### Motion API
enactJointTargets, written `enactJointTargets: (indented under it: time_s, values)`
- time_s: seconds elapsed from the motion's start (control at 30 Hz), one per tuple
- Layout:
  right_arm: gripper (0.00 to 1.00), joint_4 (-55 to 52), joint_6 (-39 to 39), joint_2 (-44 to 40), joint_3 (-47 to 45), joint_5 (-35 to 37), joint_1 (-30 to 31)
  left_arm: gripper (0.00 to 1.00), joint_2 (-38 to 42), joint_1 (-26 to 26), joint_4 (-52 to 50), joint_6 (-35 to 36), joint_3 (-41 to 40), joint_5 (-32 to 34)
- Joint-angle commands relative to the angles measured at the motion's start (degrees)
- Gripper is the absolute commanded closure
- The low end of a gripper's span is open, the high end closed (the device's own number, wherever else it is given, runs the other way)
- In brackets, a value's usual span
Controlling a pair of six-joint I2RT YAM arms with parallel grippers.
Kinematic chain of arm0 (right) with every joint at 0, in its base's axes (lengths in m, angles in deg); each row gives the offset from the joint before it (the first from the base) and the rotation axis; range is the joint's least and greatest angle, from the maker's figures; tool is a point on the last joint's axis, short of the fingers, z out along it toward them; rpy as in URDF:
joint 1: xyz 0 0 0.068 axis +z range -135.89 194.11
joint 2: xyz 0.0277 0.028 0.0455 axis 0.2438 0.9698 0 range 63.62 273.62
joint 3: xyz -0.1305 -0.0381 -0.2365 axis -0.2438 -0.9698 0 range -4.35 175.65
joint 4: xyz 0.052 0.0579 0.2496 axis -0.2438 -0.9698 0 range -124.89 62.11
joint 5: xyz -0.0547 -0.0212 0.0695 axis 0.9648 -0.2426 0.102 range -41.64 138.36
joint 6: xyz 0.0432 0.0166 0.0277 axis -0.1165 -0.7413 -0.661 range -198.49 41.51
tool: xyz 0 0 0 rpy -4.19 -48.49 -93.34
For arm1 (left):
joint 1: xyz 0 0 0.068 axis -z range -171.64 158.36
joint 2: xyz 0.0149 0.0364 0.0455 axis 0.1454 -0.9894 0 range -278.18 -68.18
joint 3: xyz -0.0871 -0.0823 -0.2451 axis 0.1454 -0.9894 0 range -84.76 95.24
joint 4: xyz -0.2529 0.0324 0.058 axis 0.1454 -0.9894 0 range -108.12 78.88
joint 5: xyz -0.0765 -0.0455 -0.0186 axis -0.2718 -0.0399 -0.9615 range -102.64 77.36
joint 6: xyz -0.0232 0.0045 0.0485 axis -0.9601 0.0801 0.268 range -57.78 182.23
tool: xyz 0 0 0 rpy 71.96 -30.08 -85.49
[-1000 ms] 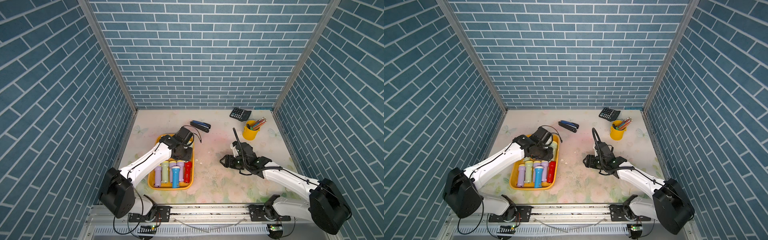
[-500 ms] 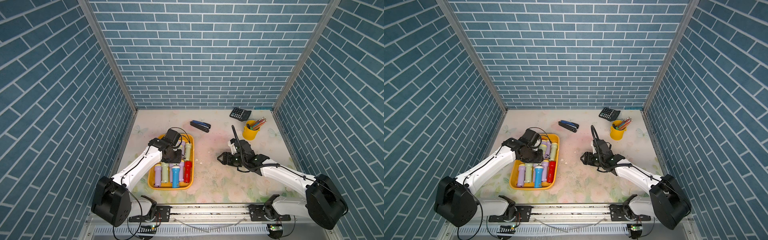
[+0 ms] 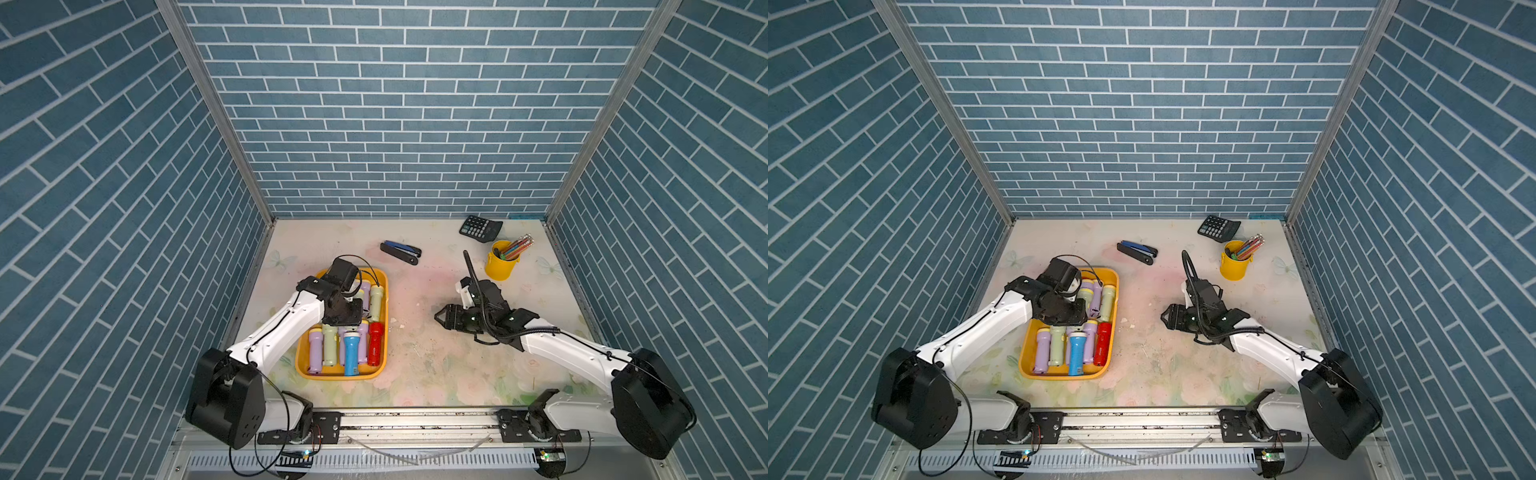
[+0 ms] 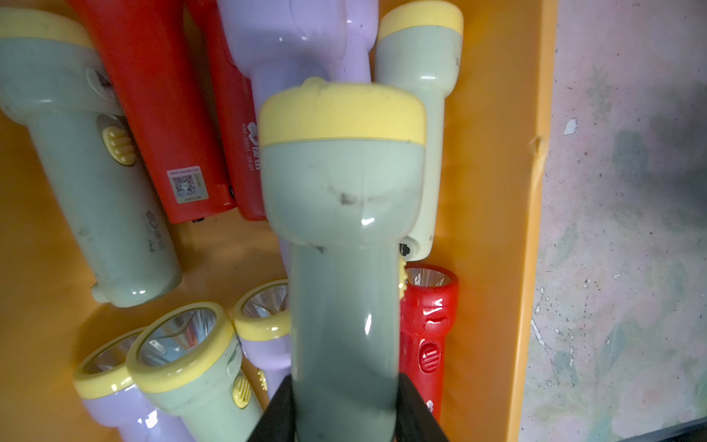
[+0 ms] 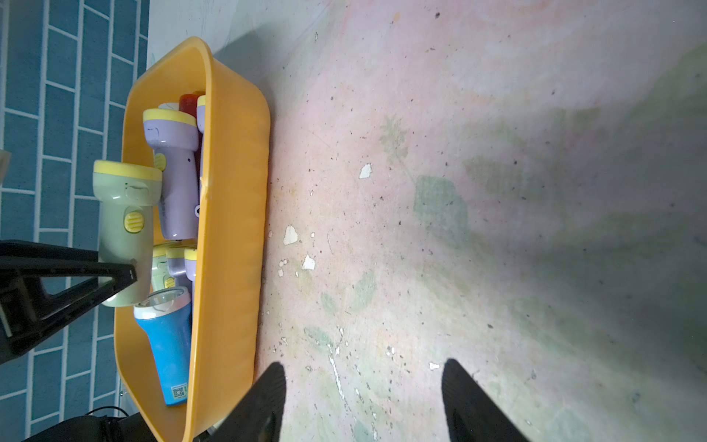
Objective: Put the flashlights into the storage boxes
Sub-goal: Place the flashlight at the storage box.
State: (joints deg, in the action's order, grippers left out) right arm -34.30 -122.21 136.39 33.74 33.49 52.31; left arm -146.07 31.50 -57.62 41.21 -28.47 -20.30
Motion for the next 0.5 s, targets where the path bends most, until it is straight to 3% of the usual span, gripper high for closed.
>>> enactJointTargets:
  time_s: [0.0, 0.47]
  values:
    - [0.34, -0.2, -1.4, -0.8, 1.2, -0.1, -0.1, 0.77, -1.0, -1.2, 1.5, 1.2, -0.4, 0.9]
    - [0.34, -0.6, -1.2, -1.1, 0.9, 0.2, -0.1, 0.77, -3.5, -8.8, 3.4, 5.0, 2.0, 1.8]
